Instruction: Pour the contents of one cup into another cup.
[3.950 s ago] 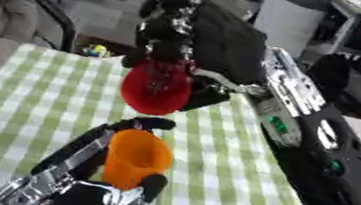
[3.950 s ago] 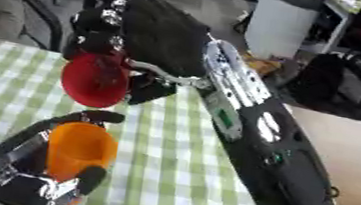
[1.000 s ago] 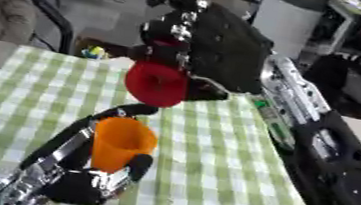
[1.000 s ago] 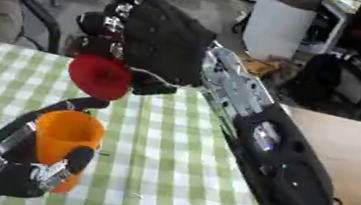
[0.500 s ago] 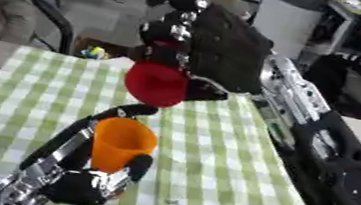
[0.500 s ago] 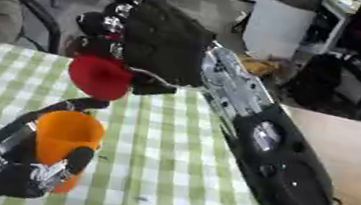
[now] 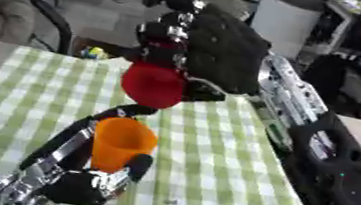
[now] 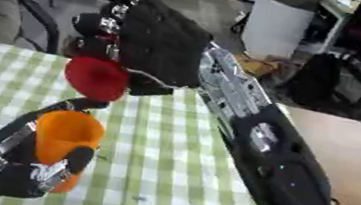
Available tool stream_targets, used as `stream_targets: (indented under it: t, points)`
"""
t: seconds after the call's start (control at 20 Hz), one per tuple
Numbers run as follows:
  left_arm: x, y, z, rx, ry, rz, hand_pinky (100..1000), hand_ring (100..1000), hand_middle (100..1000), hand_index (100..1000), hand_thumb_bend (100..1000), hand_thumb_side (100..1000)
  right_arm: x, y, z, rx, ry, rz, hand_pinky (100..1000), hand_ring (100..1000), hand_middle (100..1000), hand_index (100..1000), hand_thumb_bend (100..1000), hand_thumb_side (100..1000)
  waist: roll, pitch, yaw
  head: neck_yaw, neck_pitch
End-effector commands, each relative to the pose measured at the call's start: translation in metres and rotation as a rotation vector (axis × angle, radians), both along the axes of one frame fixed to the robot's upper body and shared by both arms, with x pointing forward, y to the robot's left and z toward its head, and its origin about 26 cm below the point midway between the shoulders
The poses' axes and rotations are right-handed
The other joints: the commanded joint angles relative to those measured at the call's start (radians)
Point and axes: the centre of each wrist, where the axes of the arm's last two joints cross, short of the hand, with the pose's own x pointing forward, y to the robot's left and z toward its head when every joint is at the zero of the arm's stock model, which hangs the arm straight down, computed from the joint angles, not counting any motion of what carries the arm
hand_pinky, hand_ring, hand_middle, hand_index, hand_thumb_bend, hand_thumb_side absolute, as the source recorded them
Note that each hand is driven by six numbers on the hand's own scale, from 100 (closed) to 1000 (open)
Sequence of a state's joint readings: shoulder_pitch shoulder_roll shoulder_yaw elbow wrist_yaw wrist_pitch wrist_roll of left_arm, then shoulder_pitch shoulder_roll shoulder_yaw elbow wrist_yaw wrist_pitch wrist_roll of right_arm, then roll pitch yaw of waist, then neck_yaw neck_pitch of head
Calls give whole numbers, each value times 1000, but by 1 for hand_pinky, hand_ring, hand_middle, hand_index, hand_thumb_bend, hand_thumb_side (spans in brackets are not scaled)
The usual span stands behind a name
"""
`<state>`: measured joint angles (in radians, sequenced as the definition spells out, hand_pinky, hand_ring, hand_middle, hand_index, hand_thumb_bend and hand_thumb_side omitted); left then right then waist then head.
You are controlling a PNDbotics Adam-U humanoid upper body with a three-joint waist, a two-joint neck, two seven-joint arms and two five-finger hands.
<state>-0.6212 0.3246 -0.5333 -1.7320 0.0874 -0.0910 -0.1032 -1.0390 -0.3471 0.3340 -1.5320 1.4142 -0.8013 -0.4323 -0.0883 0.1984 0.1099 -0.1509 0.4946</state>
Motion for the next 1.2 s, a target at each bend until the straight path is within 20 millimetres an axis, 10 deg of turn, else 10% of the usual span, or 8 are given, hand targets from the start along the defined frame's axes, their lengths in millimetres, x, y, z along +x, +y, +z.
stream_targets:
  t: [0.05, 0.7, 1.2]
  points:
    - [-2, 1, 7, 2, -25, -4, 267, 268, 315, 908, 100, 482, -9, 1, 16, -36, -71, 156, 702, 574, 455, 499, 100, 100, 8, -20, -3, -1, -5]
    - [-1, 3, 4, 2, -22, 14, 268, 268, 314, 909, 100, 478, -6, -1, 12, -23, -98, 157, 689, 555, 443, 499, 100, 100, 12, -20, -3, -2, -4]
    - [9, 35, -25, -5, -23, 231, 296, 283, 313, 908, 100, 446, 37, -70, -41, 269, 353, 6, 471, 329, 260, 459, 100, 100, 16, -14, -5, 7, -11]
